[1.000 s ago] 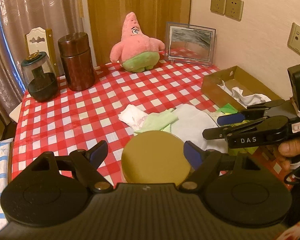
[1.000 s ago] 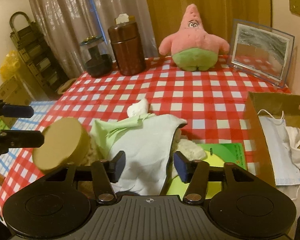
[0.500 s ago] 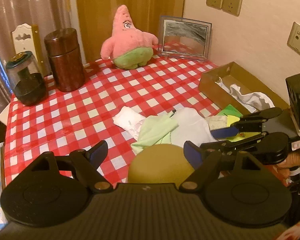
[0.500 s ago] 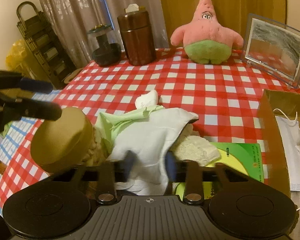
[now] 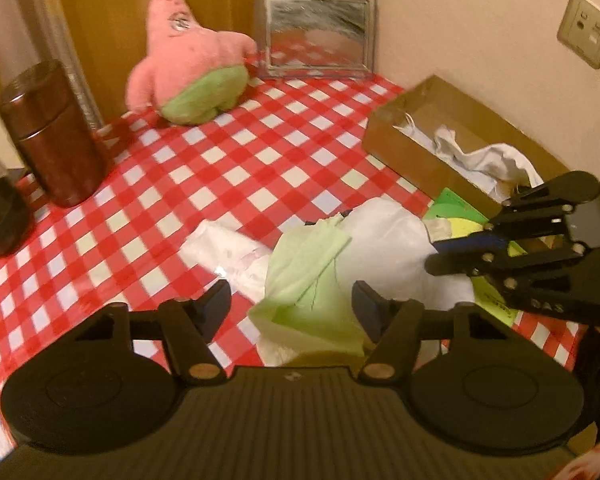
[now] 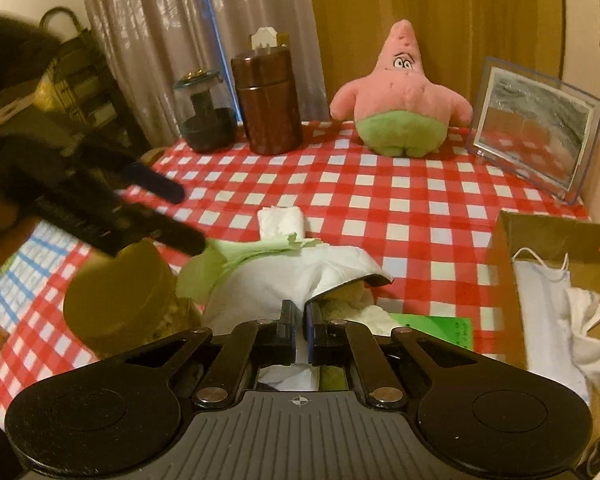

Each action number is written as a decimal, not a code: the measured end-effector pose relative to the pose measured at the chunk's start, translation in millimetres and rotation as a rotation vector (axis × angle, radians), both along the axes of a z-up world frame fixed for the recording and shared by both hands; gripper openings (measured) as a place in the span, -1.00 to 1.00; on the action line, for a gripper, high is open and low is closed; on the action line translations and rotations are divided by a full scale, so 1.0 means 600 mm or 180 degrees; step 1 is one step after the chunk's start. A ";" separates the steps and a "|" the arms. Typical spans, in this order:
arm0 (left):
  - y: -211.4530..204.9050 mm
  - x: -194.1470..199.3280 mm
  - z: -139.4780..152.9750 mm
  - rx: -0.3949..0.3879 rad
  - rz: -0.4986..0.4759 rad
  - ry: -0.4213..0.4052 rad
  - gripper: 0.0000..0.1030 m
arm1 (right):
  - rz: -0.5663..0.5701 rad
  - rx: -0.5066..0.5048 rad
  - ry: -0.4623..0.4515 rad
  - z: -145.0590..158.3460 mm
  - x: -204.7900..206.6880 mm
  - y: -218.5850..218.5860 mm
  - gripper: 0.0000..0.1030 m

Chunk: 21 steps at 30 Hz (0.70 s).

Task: Organize soft objects
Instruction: 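Close the right gripper on the white cloth, then close the left gripper on the light green cloth and lift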

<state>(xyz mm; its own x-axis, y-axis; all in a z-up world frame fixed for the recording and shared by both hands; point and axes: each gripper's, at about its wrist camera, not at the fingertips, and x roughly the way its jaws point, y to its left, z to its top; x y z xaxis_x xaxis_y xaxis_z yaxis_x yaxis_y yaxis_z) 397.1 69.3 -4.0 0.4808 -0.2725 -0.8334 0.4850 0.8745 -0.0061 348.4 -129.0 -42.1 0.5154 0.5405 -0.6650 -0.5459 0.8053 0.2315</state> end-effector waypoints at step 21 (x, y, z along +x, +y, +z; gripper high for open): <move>-0.075 0.078 -0.056 0.0152 -0.0377 0.0510 -0.99 | -0.0053 0.0101 0.0040 0.001 -0.016 -0.012 -0.91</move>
